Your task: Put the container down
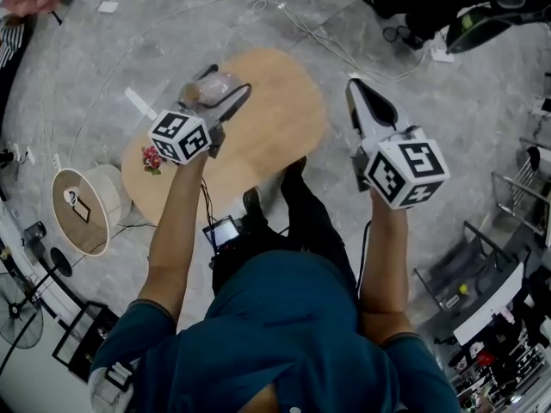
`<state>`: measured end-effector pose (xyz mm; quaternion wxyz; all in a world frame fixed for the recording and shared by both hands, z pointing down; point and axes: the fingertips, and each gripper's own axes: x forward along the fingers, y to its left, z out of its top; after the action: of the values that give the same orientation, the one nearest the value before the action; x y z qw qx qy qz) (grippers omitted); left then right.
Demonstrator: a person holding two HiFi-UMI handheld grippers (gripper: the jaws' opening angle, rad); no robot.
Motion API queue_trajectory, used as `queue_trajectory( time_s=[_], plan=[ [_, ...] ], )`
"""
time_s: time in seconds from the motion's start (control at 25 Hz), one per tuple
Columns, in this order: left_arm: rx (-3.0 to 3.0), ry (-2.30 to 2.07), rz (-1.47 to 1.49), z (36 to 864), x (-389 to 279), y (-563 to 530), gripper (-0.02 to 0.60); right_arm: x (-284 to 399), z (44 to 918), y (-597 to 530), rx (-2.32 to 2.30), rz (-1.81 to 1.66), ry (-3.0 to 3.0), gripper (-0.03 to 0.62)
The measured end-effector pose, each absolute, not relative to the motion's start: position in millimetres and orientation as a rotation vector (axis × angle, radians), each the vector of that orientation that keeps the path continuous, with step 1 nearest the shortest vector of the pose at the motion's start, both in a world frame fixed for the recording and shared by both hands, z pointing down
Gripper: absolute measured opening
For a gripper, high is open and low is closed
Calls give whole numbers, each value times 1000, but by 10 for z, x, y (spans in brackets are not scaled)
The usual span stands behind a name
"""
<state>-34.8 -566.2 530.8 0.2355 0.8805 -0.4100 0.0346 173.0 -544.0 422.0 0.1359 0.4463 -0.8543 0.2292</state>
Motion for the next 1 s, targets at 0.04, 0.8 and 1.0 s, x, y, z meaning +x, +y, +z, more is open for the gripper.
queue_trajectory(
  time_s=[0.04,0.8,1.0],
  plan=[
    [2407,-1122,109,5392,-331,-5675,411,1751,4268,-5448,1294,674,-2467,9],
    [2224,-1113,292,7004,-46,-5858,411,1992,5082,-5511,1276,806,-2375,9],
    [2193,-1111,325,7372,-17,-5879,411,2008,5269,-5533,1252,828,-2360,9]
  ],
)
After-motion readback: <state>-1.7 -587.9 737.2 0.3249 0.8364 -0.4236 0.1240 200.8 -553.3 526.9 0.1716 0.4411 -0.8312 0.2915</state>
